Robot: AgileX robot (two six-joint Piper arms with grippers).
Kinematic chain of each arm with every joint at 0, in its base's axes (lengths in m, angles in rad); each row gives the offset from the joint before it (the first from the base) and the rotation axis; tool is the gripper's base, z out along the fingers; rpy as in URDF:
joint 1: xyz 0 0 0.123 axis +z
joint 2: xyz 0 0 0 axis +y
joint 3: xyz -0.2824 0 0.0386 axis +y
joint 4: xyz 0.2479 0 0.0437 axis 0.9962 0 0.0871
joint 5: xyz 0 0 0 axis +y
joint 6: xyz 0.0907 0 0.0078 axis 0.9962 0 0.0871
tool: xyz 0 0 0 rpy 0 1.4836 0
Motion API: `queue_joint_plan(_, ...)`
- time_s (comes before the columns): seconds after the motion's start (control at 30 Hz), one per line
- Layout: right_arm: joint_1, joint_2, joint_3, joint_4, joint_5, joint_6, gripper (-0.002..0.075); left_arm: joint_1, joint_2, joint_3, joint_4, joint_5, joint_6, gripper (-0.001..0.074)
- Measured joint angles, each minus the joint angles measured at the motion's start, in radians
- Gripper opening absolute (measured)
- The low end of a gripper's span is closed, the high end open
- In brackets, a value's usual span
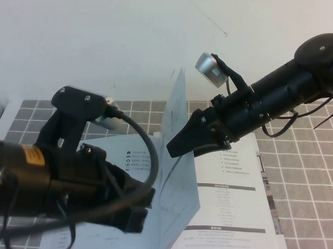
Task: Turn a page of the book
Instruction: Open the closed book
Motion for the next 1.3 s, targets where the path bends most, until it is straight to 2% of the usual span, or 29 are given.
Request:
queue_joint_plan(0.13, 0.000, 0.000, 0.000, 0.002, 0.000, -0.002, 0.0449, -0.136, -0.070, 0.002, -0.082, -0.062, -0.002, -0.0004)
queue_joint_plan(0.27, 0.000, 0.000, 0.000, 0.022, 0.000, -0.004, 0.0449, -0.268, -0.057, 0.004, -0.059, -0.163, -0.002, -0.0004)
queue_joint_plan(0.43, 0.000, 0.000, 0.000, 0.035, 0.000, -0.004, 0.0449, -0.357, 0.034, 0.004, 0.001, -0.256, -0.004, -0.0004)
queue_joint_plan(0.8, 0.000, 0.000, 0.000, 0.041, -0.002, -0.004, 0.0449, -0.370, 0.249, -0.011, 0.129, -0.372, -0.050, -0.0004)
queue_joint_plan(1.3, 0.000, 0.000, 0.000, 0.043, -0.002, -0.006, 0.0449, -0.370, 0.276, -0.013, 0.272, -0.401, -0.170, -0.0004)
